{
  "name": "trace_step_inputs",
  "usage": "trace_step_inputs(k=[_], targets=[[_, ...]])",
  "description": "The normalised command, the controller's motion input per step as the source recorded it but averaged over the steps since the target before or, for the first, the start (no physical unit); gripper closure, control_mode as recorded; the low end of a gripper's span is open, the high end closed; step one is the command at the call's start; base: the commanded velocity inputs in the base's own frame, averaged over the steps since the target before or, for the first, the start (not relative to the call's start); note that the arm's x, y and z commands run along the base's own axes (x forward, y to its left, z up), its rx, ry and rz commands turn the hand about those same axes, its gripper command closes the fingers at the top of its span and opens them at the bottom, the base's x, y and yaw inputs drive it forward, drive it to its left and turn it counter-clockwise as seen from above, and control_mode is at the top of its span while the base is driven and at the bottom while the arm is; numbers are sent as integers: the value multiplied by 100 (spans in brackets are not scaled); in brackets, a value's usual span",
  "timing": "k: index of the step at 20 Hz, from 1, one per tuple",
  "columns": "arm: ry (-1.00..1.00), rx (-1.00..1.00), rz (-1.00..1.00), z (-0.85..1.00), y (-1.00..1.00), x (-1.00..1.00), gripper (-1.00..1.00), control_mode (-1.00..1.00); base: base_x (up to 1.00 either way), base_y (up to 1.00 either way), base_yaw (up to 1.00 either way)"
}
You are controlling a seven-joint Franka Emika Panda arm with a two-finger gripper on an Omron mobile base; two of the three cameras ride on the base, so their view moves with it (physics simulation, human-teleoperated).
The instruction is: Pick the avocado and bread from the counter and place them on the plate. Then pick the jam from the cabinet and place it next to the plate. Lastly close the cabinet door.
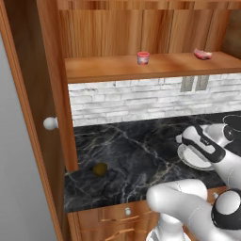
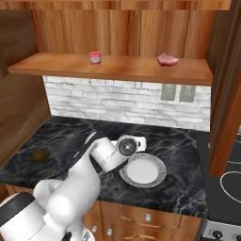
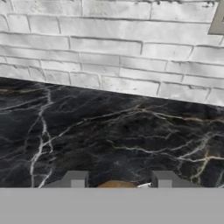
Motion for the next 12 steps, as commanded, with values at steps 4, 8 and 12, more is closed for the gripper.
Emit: trace_step_inputs(k=[4,8,12], targets=[[3,0,13,-51,-35,-41,100,-100,0,0,0],[0,0,10,-12,-40,-15,100,-100,0,0,0],[1,0,8,-1,-45,0,100,-100,0,0,0]])
